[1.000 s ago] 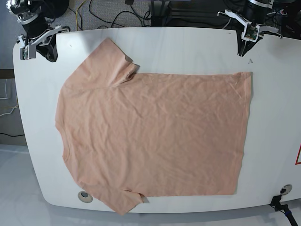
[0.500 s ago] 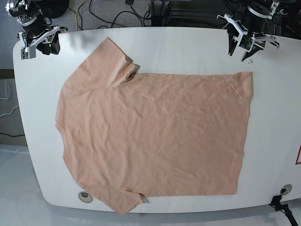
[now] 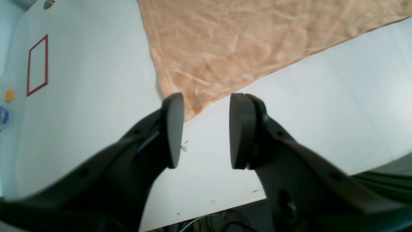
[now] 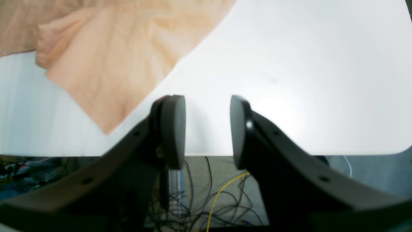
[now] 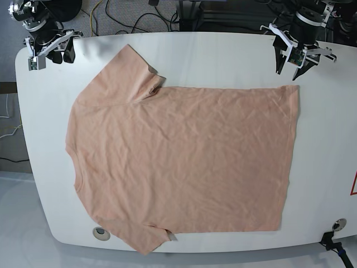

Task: Fold the T-shirt properly
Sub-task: 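Lower both grippers toward the shirt's edge nearest the arms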

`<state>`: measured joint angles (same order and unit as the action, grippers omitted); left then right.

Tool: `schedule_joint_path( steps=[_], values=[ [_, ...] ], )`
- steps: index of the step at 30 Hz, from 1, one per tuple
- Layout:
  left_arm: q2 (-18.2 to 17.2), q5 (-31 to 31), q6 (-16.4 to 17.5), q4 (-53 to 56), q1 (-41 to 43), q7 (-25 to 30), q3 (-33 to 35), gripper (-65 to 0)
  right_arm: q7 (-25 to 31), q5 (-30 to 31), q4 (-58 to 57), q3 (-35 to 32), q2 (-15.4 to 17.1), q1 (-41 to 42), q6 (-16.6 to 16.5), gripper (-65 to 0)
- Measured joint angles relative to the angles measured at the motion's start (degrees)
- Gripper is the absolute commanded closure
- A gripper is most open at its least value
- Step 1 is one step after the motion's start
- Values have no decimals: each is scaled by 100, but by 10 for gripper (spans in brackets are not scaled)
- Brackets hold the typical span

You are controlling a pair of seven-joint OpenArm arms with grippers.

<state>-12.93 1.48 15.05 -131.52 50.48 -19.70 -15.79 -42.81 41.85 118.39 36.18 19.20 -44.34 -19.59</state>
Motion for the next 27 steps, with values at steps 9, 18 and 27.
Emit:
schedule_joint_path(
  steps=[9, 18, 27],
  values=[
    [-164, -162, 2, 7, -138, 11, 9, -225, -66, -131, -96, -404, -210, 293, 225, -230],
    [-382, -1187, -83, 140, -986, -798, 57, -180, -50, -256, -192, -496, -686, 876, 413, -263],
    [-376, -1189, -107, 166, -1270, -1211, 170, -183, -140, -315, -254, -540, -728, 1102, 422, -283]
  ],
)
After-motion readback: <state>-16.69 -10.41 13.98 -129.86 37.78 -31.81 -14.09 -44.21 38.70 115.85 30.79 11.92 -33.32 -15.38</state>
